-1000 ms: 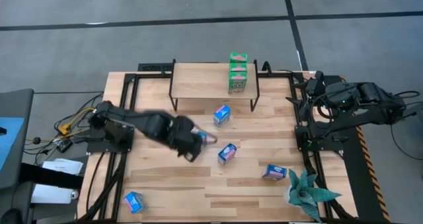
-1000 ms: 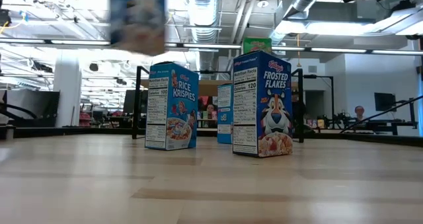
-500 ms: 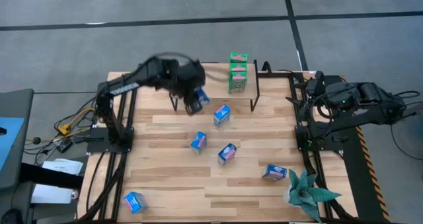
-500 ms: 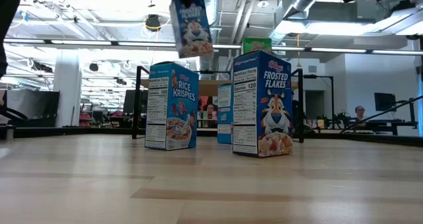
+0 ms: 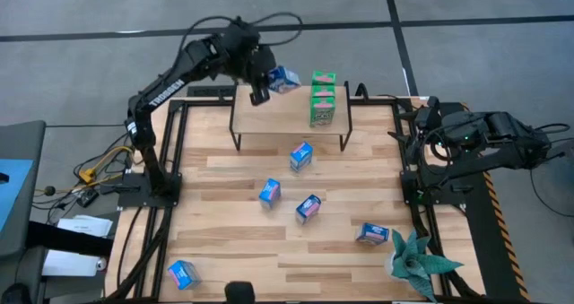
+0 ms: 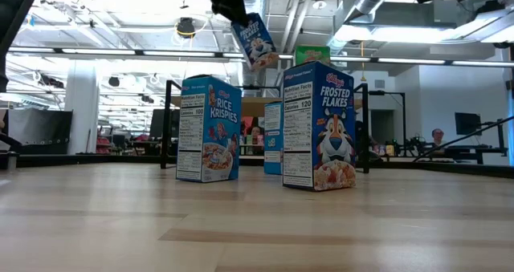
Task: Stack cereal on shelf
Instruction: Put the bottom left blue cereal box on the shelf
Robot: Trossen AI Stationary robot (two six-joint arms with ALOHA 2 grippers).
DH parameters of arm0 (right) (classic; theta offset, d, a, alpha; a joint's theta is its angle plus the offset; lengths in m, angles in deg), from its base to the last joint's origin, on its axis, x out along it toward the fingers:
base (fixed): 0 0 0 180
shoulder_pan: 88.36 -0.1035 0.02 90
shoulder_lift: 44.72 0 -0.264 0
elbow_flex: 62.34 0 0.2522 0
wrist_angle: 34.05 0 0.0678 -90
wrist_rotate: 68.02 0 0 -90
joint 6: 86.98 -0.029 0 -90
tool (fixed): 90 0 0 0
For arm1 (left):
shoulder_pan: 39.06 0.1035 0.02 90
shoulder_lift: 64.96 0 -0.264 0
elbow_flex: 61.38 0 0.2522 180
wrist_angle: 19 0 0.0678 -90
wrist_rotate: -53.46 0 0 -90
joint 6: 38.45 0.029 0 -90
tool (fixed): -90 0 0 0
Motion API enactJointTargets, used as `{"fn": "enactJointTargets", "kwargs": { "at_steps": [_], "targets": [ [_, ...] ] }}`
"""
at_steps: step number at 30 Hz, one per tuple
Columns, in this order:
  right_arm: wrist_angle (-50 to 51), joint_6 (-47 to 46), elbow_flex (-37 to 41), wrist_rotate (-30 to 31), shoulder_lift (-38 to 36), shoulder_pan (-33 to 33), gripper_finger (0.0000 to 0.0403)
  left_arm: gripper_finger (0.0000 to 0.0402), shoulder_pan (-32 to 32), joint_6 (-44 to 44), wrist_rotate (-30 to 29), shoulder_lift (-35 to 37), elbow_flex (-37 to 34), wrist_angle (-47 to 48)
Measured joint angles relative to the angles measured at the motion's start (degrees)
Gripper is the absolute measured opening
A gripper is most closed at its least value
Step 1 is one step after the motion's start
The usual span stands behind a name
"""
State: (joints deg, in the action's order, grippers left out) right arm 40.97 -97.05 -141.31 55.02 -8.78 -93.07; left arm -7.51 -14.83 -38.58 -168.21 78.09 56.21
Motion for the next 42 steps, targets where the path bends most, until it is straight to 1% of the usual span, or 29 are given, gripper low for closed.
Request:
{"fn": "enactJointTargets", "kwargs": {
  "at_steps": [3, 5, 8, 10, 12, 17, 24, 29, 32, 35, 42],
  "targets": [
    [-0.01, -0.09, 0.0, 0.0, -0.01, 0.0, 0.0286, 0.011, 2.07, 3.03, 3.26, -0.71, 0.04, -0.66],
    [0.0, -0.15, 0.0, 0.0, 0.0, -0.01, 0.0286, 0.011, 3.54, 3.86, 5.87, -1.5, -0.04, 0.69],
    [-0.01, -0.46, 0.0, 0.11, 0.0, -0.02, 0.0286, 0.011, 4.61, 5.7, 7.84, -3.54, 0.0, 1.88],
    [-0.02, -0.57, 0.0, 0.22, -0.02, 0.0, 0.0286, 0.011, 4.83, 6.55, 6.85, -5.32, -0.04, 2.8],
    [-0.02, -0.61, 0.0, 0.39, 0.0, -0.02, 0.0286, 0.011, 4.88, 7.11, 6.73, -6.72, -0.04, 1.78],
    [-0.02, -0.61, 0.0, 0.63, 0.0, -0.02, 0.0286, 0.011, 4.79, 10.72, 6.0, -8.65, -0.03, 1.77],
    [-0.04, -0.59, 0.0, 1.39, -0.02, -0.01, 0.0286, 0.011, 4.39, 11.48, 2.35, -8.9, -0.02, 2.72],
    [-0.03, -0.57, 0.0, 1.62, -0.02, -0.01, 0.0286, 0.011, 4.22, 11.25, 2.19, -8.9, -0.02, 2.7],
    [-0.02, -0.54, 0.0, 1.64, -0.01, 0.0, 0.0286, 0.011, 3.72, 10.66, 0.41, -8.9, -0.02, 2.64],
    [-0.02, -0.48, 0.0, 1.62, -0.02, -0.02, 0.0286, 0.0123, 3.12, 10.39, -1.69, -8.9, -0.02, 3.16],
    [-0.01, -0.48, 0.0, 1.62, -0.01, -0.01, 0.0286, 0.0181, 2.15, 10.49, -1.91, -8.9, -0.01, 3.51]
  ]
}}
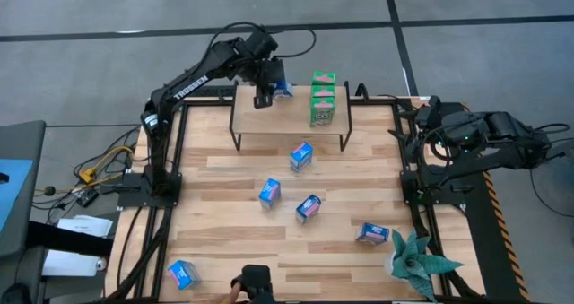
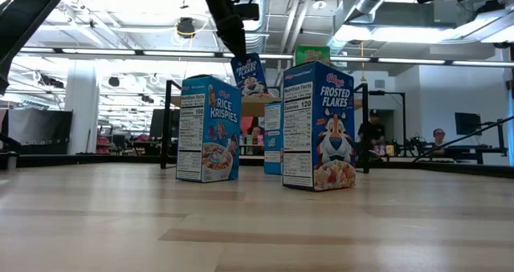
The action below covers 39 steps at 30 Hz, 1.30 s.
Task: Stack cereal on shelf
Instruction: Put the bottom left blue cereal box on the shelf, then put the top blue cereal box aligned with the other blue cereal box on the shelf
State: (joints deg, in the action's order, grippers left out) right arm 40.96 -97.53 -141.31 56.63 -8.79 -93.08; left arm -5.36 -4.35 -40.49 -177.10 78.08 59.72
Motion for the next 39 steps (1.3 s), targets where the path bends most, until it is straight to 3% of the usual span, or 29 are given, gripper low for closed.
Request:
{"fn": "enactJointTargets", "kwargs": {
  "at_steps": [7, 26, 30, 34, 39],
  "targets": [
    [0.01, 0.0, 0.0, -0.01, 0.0, 0.0, 0.0286, 0.0213, -0.08, 0.12, -1.99, 0.0, 0.01, -0.43],
    [0.01, -0.04, 0.0, -0.03, 0.01, -0.01, 0.0286, 0.0215, -0.34, -2.88, -5.23, 0.02, 0.05, -2.41],
    [0.03, -0.04, 0.0, -0.04, -0.01, 0.01, 0.0286, 0.0215, -1.03, -5.99, -1.11, 0.46, 2.83, 4.95],
    [0.03, -0.03, 0.0, -0.07, -0.01, 0.01, 0.0286, 0.0215, -3.58, -14.91, 2.04, 1.06, 8.99, 18.6],
    [0.03, -0.03, 0.0, -0.07, 0.01, -0.01, 0.0286, 0.0215, -8.46, -30.21, 17.48, 5.14, 5.83, 21.95]
  ]
}}
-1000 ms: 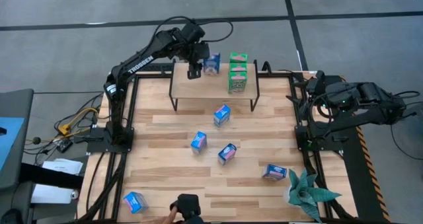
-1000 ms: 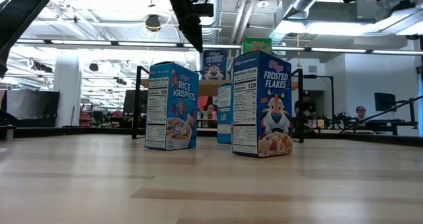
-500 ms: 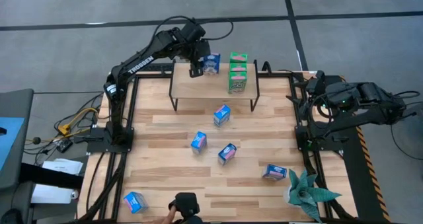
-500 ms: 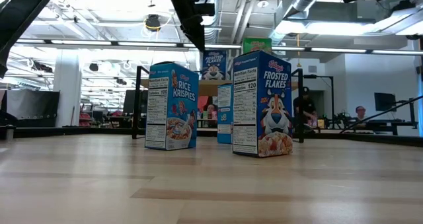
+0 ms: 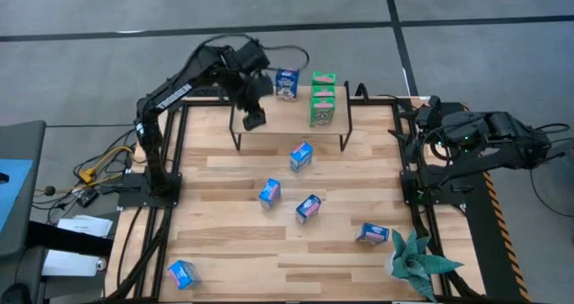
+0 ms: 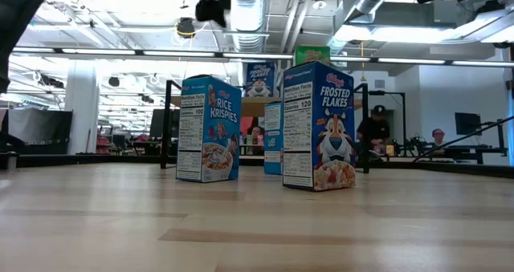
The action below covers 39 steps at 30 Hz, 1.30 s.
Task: Stack cereal on shelf
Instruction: Put the top blue cereal box aligned with the other blue cereal box on the shelf
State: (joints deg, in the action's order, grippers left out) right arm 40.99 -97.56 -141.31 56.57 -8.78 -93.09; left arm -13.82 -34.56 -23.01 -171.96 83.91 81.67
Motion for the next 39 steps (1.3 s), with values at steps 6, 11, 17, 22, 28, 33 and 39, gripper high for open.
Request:
{"fn": "enactJointTargets", "kwargs": {
  "at_steps": [6, 11, 17, 22, 28, 33, 39],
  "targets": [
    [0.0, -0.03, 0.0, -0.02, -0.02, 0.01, 0.0286, 0.0215, -14.96, -6.3, -4.92, 0.04, -3.54, -10.42],
    [0.0, -0.01, 0.0, -0.02, 0.0, 0.02, 0.0286, 0.0215, -25.13, -12.11, -17.71, -1.1, -7.78, -21.02],
    [0.46, 0.51, 0.0, -0.4, 0.0, 0.0, 0.0286, 0.0223, -32.02, -22.86, -27.9, -1.05, -15.95, -30.48],
    [0.87, 0.21, 0.0, -1.61, -0.01, 0.01, 0.0286, 0.025, -34.91, -30.39, -31.25, -1.11, -24.24, -38.14],
    [0.94, -1.02, 0.0, -1.77, 0.0, 0.02, 0.0286, 0.028, -36.09, -38.37, -31.3, -1.07, -29.65, -41.31],
    [1.86, -1.44, 0.0, -1.77, 0.0, 0.01, 0.0286, 0.0287, -37.34, -42.23, -32.14, -1.92, -29.74, -44.16],
    [1.84, -1.82, 0.0, -1.81, 0.0, 0.01, 0.0286, 0.0287, -40.28, -43.59, -37.57, -5.62, -29.67, -49.45]
  ]
}}
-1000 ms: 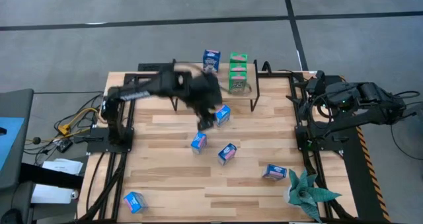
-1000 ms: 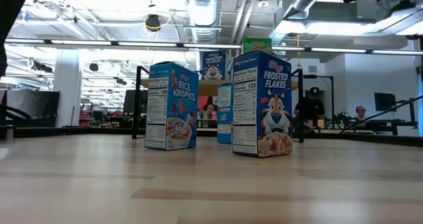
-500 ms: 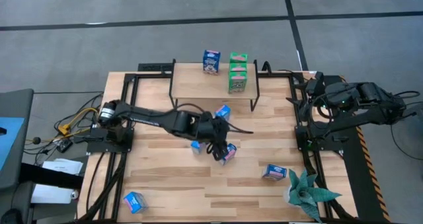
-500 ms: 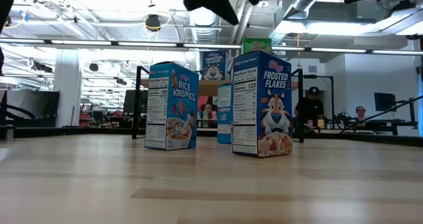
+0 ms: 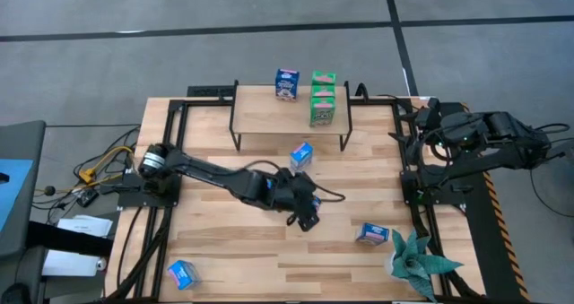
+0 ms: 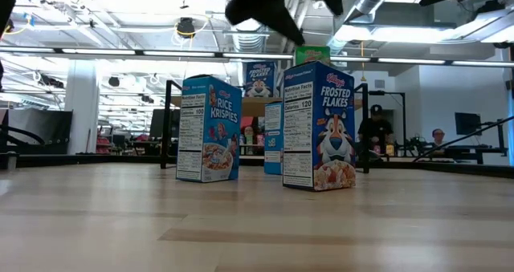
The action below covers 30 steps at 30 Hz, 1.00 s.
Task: Stack cereal on shelf
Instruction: Put the top blue cereal box aligned with the other blue cereal box on the shelf
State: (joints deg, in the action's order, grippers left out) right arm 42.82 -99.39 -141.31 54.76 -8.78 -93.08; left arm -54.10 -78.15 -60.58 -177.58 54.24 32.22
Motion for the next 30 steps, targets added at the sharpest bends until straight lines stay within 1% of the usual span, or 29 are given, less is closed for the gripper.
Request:
{"fn": "enactJointTargets", "kwargs": {
  "at_steps": [1, 4, 5, 7, 9, 10, 12, 13, 16, 21, 25, 30],
  "targets": [
    [-0.02, -0.24, 0.0, 0.01, 0.0, 0.01, 0.0286, 0.0287, -0.39, -0.92, -0.88, -0.82, 0.03, -0.66],
    [0.1, -0.36, 0.0, -0.05, 0.04, -0.01, 0.0286, 0.0287, -1.42, -3.54, -3.59, -2.93, 0.77, 1.37],
    [0.35, -0.67, 0.0, -0.11, 0.0, -0.01, 0.0286, 0.0287, -1.67, -4.24, -3.88, -3.63, 1.32, 0.5],
    [0.92, -1.21, 0.02, -0.47, 0.09, -0.05, 0.0286, 0.0287, -2.26, -5.18, -4.24, -4.13, 1.4, 2.16],
    [1.78, -1.28, 0.02, -1.21, 0.03, -0.03, 0.0286, 0.0287, -2.51, -6.93, -4.97, -5.53, 1.61, 0.62],
    [1.88, -1.27, 0.02, -1.43, 0.04, -0.04, 0.0286, 0.0287, -2.8, -7.66, -5.25, -5.86, 1.48, 1.64],
    [2.38, -1.34, 0.0, -1.45, 0.01, -0.05, 0.0286, 0.0287, -3.1, -8.11, -6.33, -5.93, 1.33, 3.87],
    [2.9, -1.35, 0.02, -1.48, 0.0, -0.03, 0.0286, 0.0287, -3.29, -8.79, -6.79, -6.06, 1.5, 3.24],
    [3.01, -1.31, 0.02, -1.49, -0.02, -0.03, 0.0286, 0.0287, -3.68, -10.95, -7.02, -6.19, 1.46, 6.22],
    [3.06, -1.29, 0.02, -1.54, 0.0, -0.04, 0.0286, 0.0287, -4.9, -12.89, -8.09, -6.21, 1.46, 5.9],
    [3.08, -1.27, 0.02, -1.54, 0.0, -0.05, 0.0286, 0.0287, -5.77, -14.95, -8.93, -6.21, 1.46, 7.53],
    [3.1, -1.25, 0.02, -1.52, 0.0, -0.05, 0.0286, 0.0286, -5.87, -15.06, -9.68, -6.46, 1.46, 7.93]
  ]
}}
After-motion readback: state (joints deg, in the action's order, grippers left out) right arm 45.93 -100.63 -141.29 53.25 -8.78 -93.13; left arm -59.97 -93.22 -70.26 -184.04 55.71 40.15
